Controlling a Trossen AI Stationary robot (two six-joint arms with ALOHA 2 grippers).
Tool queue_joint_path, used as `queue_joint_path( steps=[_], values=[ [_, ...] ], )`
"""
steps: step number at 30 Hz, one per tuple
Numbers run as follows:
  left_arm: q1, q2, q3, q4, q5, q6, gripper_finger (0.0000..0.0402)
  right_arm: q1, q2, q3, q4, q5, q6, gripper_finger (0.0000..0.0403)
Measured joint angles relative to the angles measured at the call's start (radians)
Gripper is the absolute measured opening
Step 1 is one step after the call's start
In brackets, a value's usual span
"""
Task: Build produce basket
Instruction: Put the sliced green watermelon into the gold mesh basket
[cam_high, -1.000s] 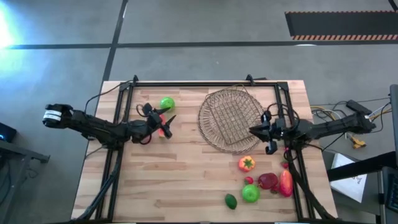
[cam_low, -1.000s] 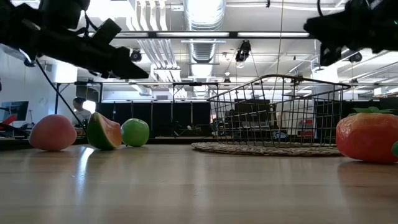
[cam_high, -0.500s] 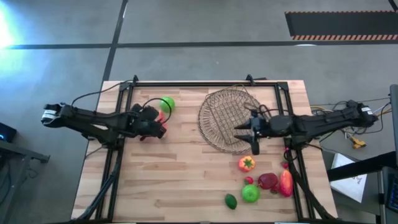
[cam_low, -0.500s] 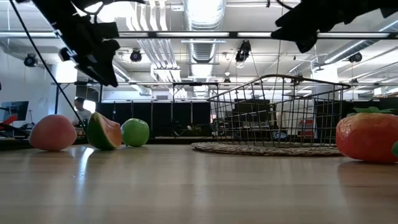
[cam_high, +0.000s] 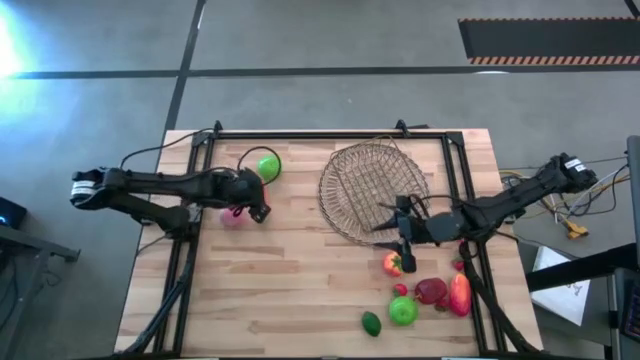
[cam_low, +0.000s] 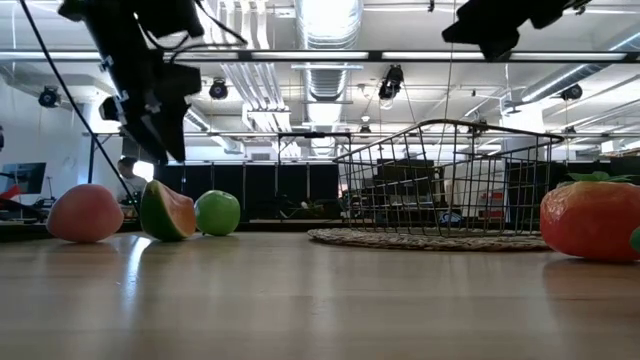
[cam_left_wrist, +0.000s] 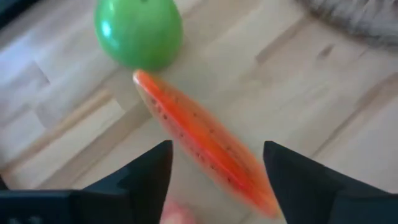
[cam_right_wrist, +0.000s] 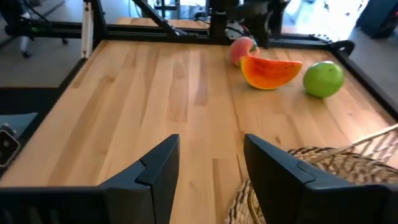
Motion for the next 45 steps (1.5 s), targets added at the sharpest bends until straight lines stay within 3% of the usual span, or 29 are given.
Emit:
queue_joint_path(
  steps=[7,14,20,30,33,38,45],
  values=[
    [0.105,0.120,0.000,-0.004,0.047,0.028,0.0325,0.120,-0.009,-0.001,-0.003,0.137,-0.019,0.0171],
    [0.164,0.251,0.000,0.078,0.128,0.080,0.0332,0.175,-0.009,-0.001,-0.019,0.143,0.014,0.0171],
    [0.171,0.349,0.023,0.087,0.159,0.117,0.0292,0.206,-0.009,-0.001,-0.025,0.144,0.057,0.0171],
    [0.171,0.385,0.026,0.098,0.245,0.165,0.0146,0.248,-0.009,-0.005,-0.027,0.143,0.091,0.0171],
    [0.166,0.356,0.050,0.082,0.326,0.185,0.0145,0.263,-0.010,-0.005,-0.047,0.144,0.116,0.0171],
    [0.119,0.316,0.187,0.052,0.424,0.187,0.0145,0.299,-0.012,-0.005,-0.108,0.142,0.201,0.0171],
    [0.046,0.365,0.566,0.077,0.431,0.296,0.0145,0.365,-0.012,-0.005,-0.136,0.144,0.260,0.0171]
  ],
)
